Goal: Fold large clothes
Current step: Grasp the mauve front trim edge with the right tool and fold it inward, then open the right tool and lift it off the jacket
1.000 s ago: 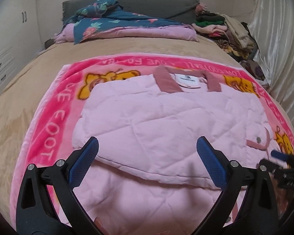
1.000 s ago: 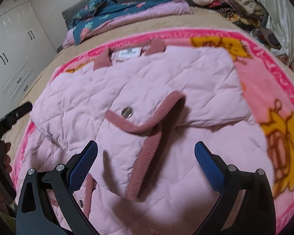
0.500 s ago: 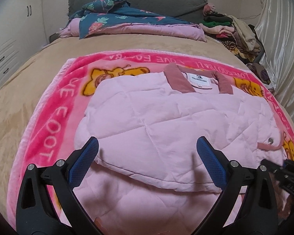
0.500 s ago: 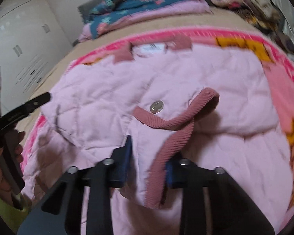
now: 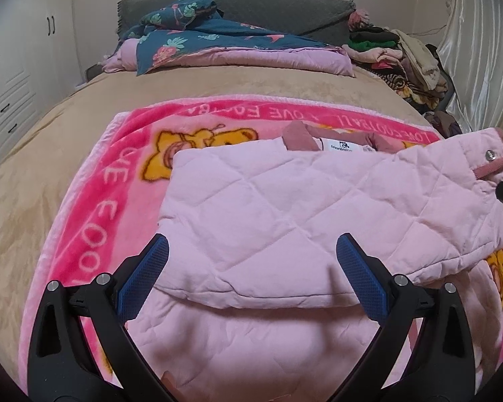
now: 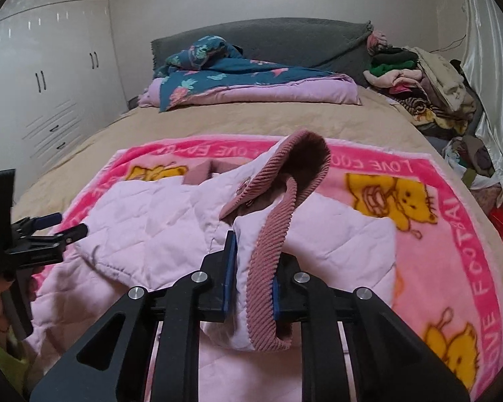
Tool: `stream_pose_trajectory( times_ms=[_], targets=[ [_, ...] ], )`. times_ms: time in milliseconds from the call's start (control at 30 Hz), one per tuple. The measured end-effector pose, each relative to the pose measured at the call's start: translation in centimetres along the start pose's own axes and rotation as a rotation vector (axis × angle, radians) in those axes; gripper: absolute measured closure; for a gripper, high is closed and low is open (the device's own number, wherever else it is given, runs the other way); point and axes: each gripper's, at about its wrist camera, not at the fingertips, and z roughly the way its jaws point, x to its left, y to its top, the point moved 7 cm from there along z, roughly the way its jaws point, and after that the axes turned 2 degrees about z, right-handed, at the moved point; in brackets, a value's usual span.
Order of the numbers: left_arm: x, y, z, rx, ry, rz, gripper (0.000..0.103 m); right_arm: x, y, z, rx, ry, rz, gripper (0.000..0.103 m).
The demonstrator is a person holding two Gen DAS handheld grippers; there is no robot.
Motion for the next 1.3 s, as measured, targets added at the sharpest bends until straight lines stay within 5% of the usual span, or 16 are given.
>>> stream_pose_trajectory(
  times_ms=[700, 933, 1300],
  targets=[
    [-1.9, -0.6, 2.4, 0.036, -0.028, 0.033, 0.01, -3.3, -4.4, 4.3, 0.118, -0.113, 0.073, 0.086],
    [-3.0, -1.0, 3.0, 0.038, -0.057, 0.036, 0.009, -3.5, -4.9, 4.7, 0.13, -0.158, 0.064, 0.074],
    [-3.2, -2.0, 4.6, 0.091, -0.058, 0.018, 0.009, -2.8, -4.5, 4.1, 0.094, -0.192, 0.047, 0.038]
  ],
)
